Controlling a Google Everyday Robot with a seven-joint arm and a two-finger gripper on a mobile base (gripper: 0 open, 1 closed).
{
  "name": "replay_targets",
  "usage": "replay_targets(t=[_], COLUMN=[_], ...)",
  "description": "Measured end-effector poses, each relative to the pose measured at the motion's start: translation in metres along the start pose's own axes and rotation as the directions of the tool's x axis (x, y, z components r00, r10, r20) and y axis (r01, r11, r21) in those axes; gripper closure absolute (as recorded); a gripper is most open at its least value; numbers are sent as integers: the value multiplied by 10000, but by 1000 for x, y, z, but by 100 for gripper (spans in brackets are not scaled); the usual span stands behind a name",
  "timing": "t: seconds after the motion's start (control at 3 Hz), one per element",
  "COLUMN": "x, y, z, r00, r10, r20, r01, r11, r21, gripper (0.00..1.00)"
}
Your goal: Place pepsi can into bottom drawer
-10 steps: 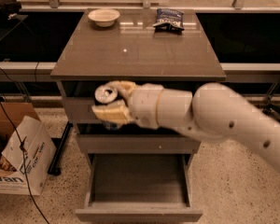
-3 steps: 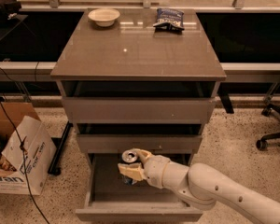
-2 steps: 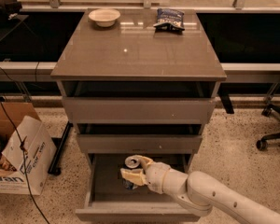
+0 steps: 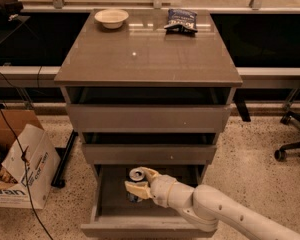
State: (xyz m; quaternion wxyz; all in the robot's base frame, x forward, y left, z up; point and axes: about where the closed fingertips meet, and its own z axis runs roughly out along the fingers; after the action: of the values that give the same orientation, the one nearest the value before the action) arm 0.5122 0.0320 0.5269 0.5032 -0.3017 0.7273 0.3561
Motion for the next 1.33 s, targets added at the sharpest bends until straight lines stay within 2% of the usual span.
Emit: replay_targets(t=[0.33, 0.67, 1.0, 1.33], x=[23, 67, 67, 112], y=[-16, -56, -56, -81], z=[32, 85, 85, 101], r00=[9996, 9976, 9976, 9898], r10=[-243, -697, -698, -1357], r20=[164, 5, 4, -436], r01=[243, 697, 698, 1383], r11=[9997, 9976, 9976, 9884], r21=[-10, -10, -8, 623], gripper=[100, 100, 100, 100])
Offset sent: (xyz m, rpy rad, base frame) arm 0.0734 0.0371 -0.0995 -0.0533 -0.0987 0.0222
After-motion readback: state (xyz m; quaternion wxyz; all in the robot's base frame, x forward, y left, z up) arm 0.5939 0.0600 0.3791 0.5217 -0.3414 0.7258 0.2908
